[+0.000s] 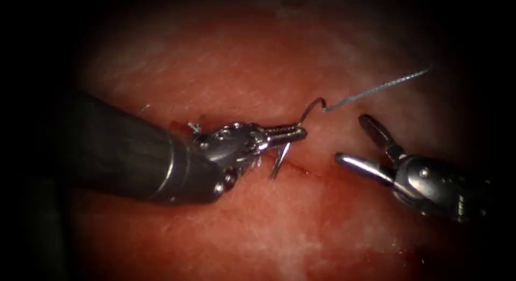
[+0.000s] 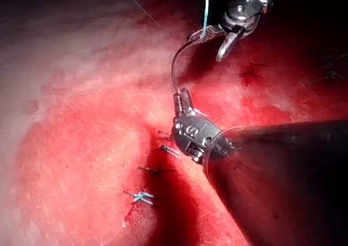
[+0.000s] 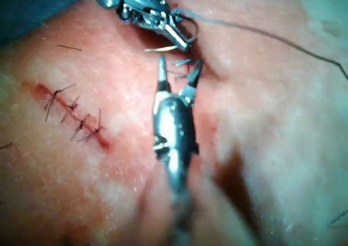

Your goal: Wound Closure

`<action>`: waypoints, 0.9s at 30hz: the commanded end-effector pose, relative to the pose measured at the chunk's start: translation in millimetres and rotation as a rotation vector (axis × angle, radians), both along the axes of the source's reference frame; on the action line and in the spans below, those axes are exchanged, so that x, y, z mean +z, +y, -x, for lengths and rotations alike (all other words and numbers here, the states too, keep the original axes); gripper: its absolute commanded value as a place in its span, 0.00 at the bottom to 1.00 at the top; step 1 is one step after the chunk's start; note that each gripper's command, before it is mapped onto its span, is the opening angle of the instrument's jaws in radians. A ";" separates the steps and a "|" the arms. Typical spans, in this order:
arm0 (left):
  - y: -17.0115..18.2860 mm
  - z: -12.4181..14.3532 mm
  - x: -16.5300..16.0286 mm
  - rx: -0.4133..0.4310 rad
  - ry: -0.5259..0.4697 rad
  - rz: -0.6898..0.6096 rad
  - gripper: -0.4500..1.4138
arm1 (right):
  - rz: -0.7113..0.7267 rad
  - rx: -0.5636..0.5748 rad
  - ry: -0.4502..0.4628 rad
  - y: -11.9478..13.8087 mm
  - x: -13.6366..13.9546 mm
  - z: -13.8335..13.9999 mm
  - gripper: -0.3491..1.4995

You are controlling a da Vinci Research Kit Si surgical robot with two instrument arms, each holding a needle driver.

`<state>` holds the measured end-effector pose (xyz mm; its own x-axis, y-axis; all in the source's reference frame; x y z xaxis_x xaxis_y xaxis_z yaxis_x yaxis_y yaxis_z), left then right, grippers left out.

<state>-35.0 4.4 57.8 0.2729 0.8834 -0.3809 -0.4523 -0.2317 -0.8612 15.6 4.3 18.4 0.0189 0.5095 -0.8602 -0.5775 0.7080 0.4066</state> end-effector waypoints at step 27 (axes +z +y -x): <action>-3.0 0.8 1.0 0.051 -0.077 -0.025 0.00 | 0.407 -0.206 -0.191 0.2 1.1 -6.8 0.75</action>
<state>-35.4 2.6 58.3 0.2569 0.9040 -0.3416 -0.3734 -0.2332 -0.8979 21.8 5.6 19.1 0.2631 0.0967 -0.9599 -0.4461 0.8944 -0.0322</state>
